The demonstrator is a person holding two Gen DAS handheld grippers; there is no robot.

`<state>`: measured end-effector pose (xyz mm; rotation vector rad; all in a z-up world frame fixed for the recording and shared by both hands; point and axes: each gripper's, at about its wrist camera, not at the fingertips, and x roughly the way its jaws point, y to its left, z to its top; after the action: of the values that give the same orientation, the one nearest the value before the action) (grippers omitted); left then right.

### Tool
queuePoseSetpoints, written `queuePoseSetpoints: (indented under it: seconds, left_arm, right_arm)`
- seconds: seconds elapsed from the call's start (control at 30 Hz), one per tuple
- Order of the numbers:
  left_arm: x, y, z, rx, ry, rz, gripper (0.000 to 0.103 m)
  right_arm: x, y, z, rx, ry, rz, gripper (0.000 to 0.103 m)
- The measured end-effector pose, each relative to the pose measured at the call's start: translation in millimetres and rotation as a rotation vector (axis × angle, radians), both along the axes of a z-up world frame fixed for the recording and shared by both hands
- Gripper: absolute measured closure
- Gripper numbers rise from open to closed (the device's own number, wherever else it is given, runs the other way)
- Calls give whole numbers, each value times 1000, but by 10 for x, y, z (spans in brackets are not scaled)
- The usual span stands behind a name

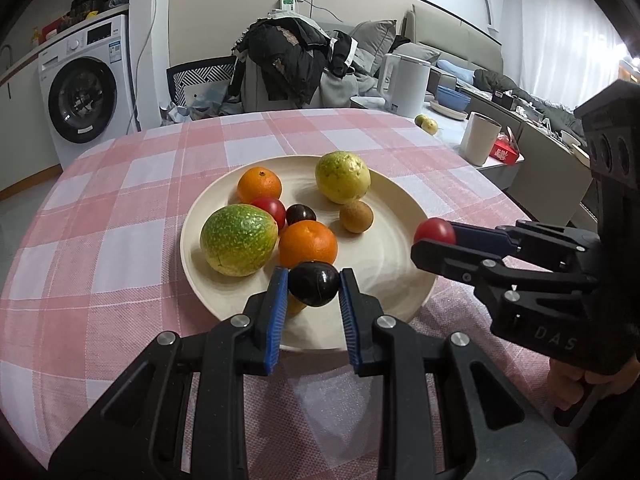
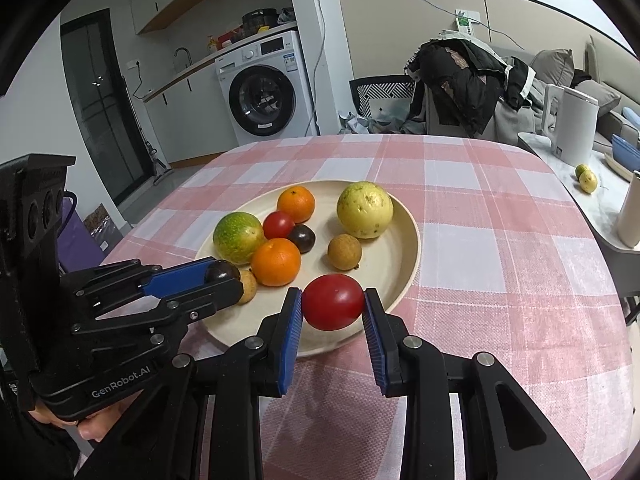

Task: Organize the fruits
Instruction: 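Carry the red fruit and plum onto the cream plate and open both tools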

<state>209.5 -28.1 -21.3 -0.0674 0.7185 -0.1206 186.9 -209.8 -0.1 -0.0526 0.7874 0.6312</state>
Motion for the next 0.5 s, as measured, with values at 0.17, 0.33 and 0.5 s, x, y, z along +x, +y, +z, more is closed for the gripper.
queuePoseSetpoints:
  seconds: [0.17, 0.33, 0.5]
  left_arm:
    - [-4, 9, 3, -3, -2, 2, 80]
    - [-19, 7, 8, -4, -6, 1, 80]
    - [-72, -14, 42, 11, -12, -8, 79]
  right_arm:
    - [4, 26, -26, -10, 4, 1, 72]
    - [-5, -2, -6, -19, -12, -15, 62]
    - [-33, -88, 46, -4, -32, -39, 49]
